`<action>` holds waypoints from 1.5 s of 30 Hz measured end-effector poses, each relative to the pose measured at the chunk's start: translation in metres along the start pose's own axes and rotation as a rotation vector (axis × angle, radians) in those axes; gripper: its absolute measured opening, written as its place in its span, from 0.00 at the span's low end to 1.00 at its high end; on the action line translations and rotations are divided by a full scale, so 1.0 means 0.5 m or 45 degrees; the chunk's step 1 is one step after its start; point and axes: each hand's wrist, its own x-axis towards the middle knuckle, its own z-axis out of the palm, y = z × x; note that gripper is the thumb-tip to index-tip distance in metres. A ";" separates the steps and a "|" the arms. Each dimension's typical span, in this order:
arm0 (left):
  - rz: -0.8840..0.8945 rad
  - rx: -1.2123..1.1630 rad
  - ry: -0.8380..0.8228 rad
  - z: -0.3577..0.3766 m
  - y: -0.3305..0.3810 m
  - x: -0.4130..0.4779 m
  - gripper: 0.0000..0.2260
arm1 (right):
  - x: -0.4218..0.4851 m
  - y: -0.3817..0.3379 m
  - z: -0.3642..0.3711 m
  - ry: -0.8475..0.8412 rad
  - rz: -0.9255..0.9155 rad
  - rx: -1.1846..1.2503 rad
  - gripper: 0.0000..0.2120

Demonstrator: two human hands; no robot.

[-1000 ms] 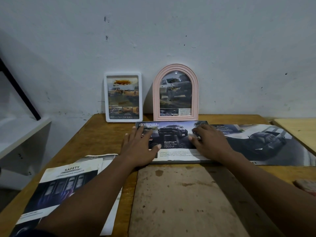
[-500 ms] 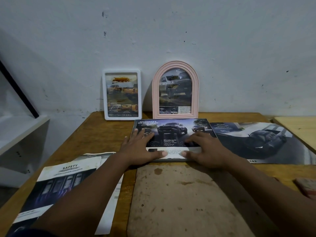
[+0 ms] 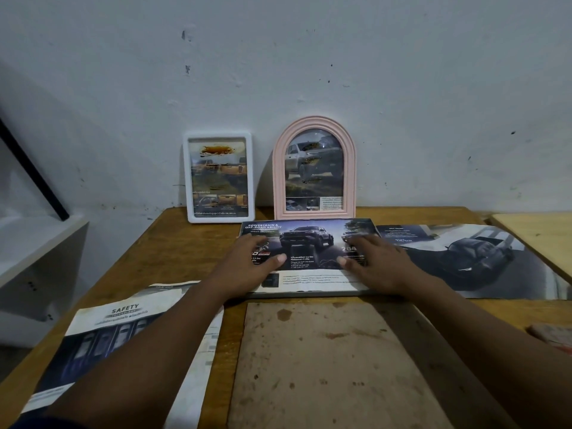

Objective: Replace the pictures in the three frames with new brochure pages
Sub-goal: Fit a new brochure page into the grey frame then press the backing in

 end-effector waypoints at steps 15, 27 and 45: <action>0.072 0.307 0.140 0.012 -0.012 -0.017 0.26 | -0.017 0.008 -0.002 0.231 0.143 0.232 0.23; 0.208 0.523 0.204 0.068 0.073 -0.119 0.28 | -0.219 0.026 -0.011 0.505 0.213 -0.147 0.17; 0.257 0.711 0.266 0.115 0.099 -0.192 0.28 | -0.275 0.028 0.009 0.502 0.054 -0.059 0.15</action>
